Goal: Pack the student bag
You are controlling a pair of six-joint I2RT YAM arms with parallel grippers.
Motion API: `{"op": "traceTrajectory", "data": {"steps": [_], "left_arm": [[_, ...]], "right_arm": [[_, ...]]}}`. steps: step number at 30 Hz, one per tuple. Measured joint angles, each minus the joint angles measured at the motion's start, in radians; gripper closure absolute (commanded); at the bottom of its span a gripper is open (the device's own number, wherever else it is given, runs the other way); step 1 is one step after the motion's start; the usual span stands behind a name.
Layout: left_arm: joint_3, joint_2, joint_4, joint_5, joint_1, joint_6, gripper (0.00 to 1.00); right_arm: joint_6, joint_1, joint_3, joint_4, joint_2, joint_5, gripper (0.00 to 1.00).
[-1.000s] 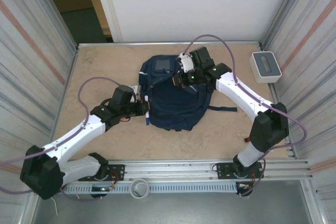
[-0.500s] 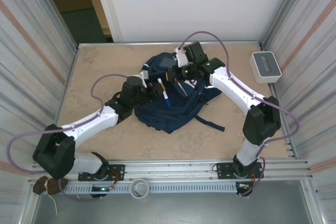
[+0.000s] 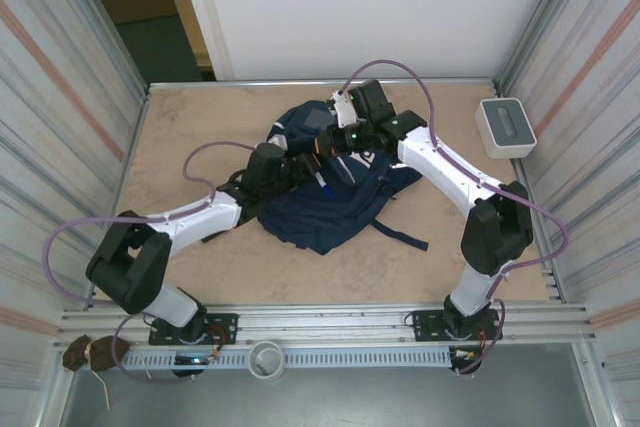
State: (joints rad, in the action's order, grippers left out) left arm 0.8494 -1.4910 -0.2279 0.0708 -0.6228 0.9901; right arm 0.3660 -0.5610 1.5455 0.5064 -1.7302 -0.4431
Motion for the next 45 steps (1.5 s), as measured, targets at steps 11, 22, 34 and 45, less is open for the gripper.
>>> {"op": "traceTrajectory", "data": {"steps": [11, 22, 34, 45], "left_arm": [[-0.121, 0.452, 0.394, -0.135, 0.119, -0.337, 0.25], [-0.303, 0.435, 0.634, -0.153, 0.381, -0.435, 0.12], [-0.295, 0.290, 0.619, -0.122, 0.399, -0.472, 0.07], [-0.295, 0.305, 0.614, -0.024, 0.245, -0.452, 0.12]], "right_arm": [[-0.019, 0.000, -0.053, -0.017, 0.001, 0.020, 1.00], [-0.036, 0.043, -0.151, -0.093, 0.013, 0.006, 1.00], [-0.035, 0.073, -0.196, -0.149, 0.016, -0.052, 1.00], [-0.034, 0.094, -0.220, -0.167, 0.028, -0.059, 1.00]]}}
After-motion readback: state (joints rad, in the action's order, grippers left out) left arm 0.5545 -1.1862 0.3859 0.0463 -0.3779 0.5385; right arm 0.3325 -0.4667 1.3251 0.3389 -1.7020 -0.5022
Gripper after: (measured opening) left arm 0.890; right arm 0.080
